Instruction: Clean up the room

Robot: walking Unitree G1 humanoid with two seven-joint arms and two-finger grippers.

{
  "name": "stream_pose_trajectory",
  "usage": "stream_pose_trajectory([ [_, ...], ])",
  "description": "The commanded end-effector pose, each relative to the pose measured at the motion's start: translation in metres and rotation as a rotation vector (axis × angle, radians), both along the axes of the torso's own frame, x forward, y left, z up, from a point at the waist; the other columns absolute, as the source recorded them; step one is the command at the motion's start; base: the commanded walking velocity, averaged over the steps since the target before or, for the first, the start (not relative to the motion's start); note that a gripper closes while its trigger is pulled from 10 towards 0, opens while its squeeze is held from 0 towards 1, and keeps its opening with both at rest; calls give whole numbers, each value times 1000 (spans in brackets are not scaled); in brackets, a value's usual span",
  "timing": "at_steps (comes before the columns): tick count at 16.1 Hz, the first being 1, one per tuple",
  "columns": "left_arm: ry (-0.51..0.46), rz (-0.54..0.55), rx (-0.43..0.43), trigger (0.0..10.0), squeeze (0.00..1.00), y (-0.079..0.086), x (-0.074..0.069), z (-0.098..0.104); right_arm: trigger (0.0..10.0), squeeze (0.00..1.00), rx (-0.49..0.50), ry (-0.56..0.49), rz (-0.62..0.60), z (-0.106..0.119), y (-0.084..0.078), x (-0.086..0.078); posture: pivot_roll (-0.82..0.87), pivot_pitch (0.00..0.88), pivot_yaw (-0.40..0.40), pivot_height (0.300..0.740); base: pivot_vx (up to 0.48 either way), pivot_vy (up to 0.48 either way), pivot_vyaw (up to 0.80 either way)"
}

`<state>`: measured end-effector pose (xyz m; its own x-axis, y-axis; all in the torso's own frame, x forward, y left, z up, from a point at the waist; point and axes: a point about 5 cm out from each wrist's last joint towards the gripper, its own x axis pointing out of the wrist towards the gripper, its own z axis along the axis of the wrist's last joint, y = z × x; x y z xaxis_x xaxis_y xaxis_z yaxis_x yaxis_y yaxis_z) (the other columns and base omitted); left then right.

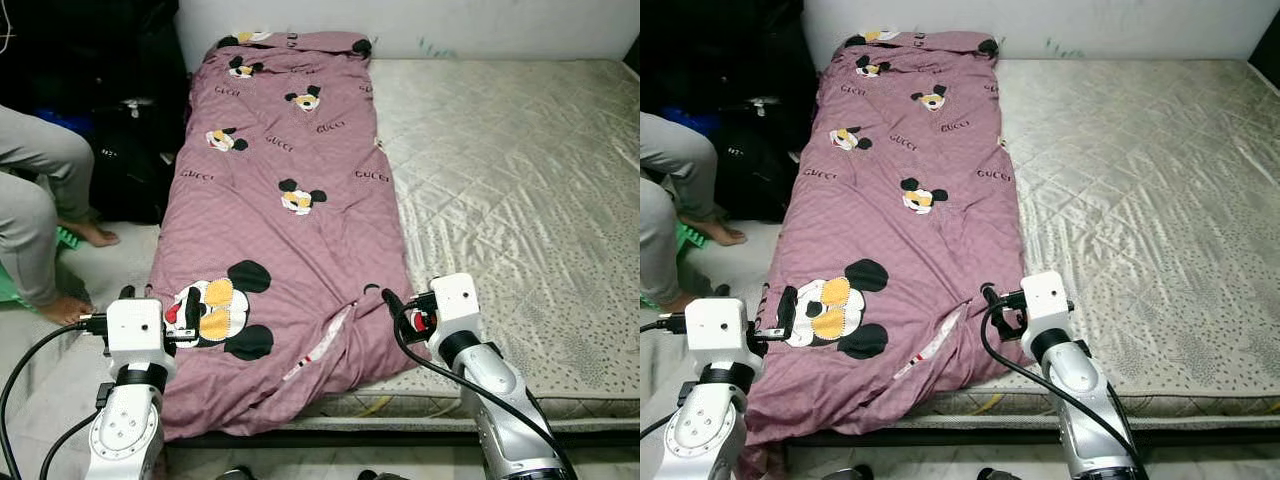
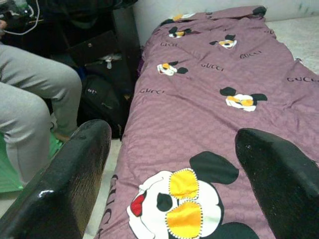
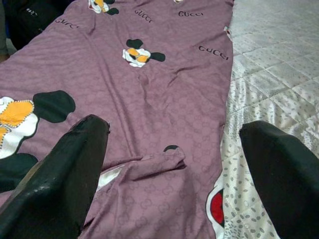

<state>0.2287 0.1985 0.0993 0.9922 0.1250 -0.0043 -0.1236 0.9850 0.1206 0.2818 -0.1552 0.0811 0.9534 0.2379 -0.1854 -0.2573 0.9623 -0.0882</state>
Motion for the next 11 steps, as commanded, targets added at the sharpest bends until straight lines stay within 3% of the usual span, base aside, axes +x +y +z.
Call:
stream_pose_trajectory([
  [1,10,-3,15,10000,0,1,0,0,10000,0,5,-18,-11,4,-1,0,8,164,11,727,0,0,0],
  [8,11,-21,30,10000,0,-2,4,1,10000,0,10,-27,-7,5,1,2,6,170,13,657,0,0,0],
  [11,8,-18,33,10000,0,-2,6,1,10000,0,9,-33,-3,6,2,4,7,166,13,653,0,0,0],
])
